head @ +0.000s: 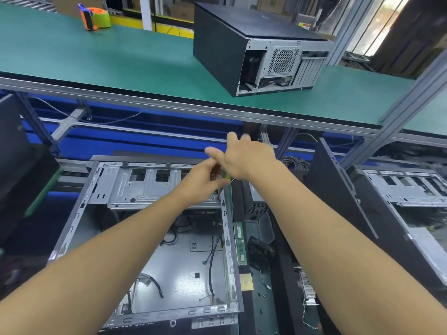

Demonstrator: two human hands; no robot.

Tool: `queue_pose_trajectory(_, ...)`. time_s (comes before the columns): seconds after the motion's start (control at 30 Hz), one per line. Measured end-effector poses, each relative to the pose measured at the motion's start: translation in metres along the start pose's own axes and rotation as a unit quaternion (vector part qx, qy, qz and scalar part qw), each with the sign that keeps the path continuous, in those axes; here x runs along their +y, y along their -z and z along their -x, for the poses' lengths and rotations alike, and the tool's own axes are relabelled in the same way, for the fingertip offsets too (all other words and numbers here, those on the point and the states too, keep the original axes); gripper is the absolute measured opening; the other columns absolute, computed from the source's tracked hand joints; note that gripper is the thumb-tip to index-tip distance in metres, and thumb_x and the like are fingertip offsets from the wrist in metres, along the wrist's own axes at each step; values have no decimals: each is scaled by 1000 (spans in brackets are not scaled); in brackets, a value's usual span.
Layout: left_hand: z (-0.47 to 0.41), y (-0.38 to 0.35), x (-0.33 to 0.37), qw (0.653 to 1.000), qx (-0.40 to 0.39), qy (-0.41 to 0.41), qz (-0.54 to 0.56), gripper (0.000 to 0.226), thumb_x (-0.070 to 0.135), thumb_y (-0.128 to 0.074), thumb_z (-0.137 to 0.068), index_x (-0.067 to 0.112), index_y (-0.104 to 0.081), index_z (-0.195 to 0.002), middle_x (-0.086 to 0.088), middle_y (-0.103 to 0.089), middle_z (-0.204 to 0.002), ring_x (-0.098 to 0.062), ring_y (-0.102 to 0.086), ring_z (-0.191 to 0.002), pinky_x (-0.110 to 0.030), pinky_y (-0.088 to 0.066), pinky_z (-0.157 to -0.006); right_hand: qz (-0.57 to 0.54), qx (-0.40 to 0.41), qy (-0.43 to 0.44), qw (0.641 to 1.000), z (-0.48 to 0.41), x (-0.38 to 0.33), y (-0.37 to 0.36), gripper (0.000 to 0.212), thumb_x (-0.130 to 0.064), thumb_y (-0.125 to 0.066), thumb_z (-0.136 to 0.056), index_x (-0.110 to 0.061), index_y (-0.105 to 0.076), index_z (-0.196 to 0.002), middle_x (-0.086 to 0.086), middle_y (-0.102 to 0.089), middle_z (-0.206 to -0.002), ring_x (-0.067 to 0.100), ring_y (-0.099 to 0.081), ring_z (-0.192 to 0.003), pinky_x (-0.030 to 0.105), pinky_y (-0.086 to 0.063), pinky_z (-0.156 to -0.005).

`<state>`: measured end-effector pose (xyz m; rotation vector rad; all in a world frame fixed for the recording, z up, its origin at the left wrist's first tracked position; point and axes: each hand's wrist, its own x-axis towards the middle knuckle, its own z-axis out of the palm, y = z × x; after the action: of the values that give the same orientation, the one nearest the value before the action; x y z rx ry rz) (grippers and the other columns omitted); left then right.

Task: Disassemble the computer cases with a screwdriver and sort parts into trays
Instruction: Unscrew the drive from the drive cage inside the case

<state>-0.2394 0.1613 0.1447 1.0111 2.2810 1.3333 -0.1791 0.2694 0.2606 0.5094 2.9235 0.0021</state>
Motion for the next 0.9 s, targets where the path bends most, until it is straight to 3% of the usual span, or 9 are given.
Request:
queue_pose_trajectory(0.07, 0, -9, 3, 1000, 19, -8, -10, 20, 16, -68, -91, 8, -53, -103, -14, -58, -93, -28, -55, -80, -42, -49, -75, 59, 0, -8, 998, -1, -2, 2, 43, -52, -31, -106, -15, -43, -125, 10, -56, -109, 33, -52, -89, 39, -40, -66)
queue_pose_trajectory(0.17, 0, -3, 3, 999, 12, -13, 36, 25, 15, -69, -92, 16, -52, -110, -8, -54, -91, -15, -53, -75, -28, -50, -73, -27, -6, 54, 998, -2, 0, 3, 16, -27, -42, -105, -12, -41, -111, 10, -56, -107, 28, -51, -75, 38, -39, -63)
queue_pose_trajectory(0.3, -1, 13, -5, 994, -35, 18, 97, 34, 9, -61, -97, 8, -58, -131, -2, -65, -118, -9, -62, -109, -23, -50, -95, -72, -58, 113, 989, -3, 5, 10, 18, -5, -49, -97, -20, -52, -107, 7, -36, -115, 24, -46, -77, 39, -40, -67)
queue_pose_trajectory(0.4, 1, 11, -4, 989, -25, 27, 140, 29, -1, -58, -97, 12, -59, -122, 6, -70, -106, 1, -67, -97, -19, -51, -90, -108, -85, 132, 982, -4, 8, 9, 31, -6, -49, -94, -24, -58, -117, 7, -39, -123, 29, -44, -102, 40, -43, -78)
queue_pose_trajectory(0.53, -1, -1, -3, 995, -20, 19, 98, 17, 6, -62, -95, 15, -53, -107, -18, -60, -92, -28, -59, -84, -41, -49, -83, -152, -54, 84, 983, -3, 8, -2, 54, -49, -47, -99, -26, -37, -146, 11, -35, -141, 36, -42, -125, 45, -42, -89)
queue_pose_trajectory(0.63, -5, -6, -2, 998, 1, 1, 63, 26, 18, -69, -91, 38, -55, -99, -21, -61, -97, -34, -59, -87, -45, -51, -83, -99, 33, -13, 994, -5, 5, -8, 65, -66, -32, -99, -11, -42, -132, 13, -54, -119, 33, -52, -97, 40, -39, -68)
queue_pose_trajectory(0.73, -6, -8, -1, 999, 28, -5, 40, 25, 23, -77, -85, 40, -59, -90, -9, -59, -95, -21, -55, -78, -41, -49, -77, -90, 51, -14, 995, -5, 0, -11, 40, -52, -35, -104, -13, -41, -109, 3, -47, -82, 29, -49, -79, 36, -31, -56)
queue_pose_trajectory(0.87, -2, -1, -6, 992, 0, 18, 124, 13, 21, -72, -90, 27, -68, -102, 6, -71, -95, -6, -62, -82, -29, -49, -74, -149, -23, 79, 985, -6, 5, -6, 6, -22, -40, -104, -18, -42, -108, 7, -55, -99, 24, -52, -74, 35, -36, -55)
queue_pose_trajectory(0.9, -1, 1, -6, 988, -11, 20, 155, 16, 17, -70, -93, 24, -68, -108, 9, -73, -97, -3, -64, -85, -23, -49, -75, -151, -37, 97, 983, -6, 8, -2, 11, -14, -41, -101, -20, -47, -108, 6, -54, -103, 21, -52, -74, 34, -37, -56)
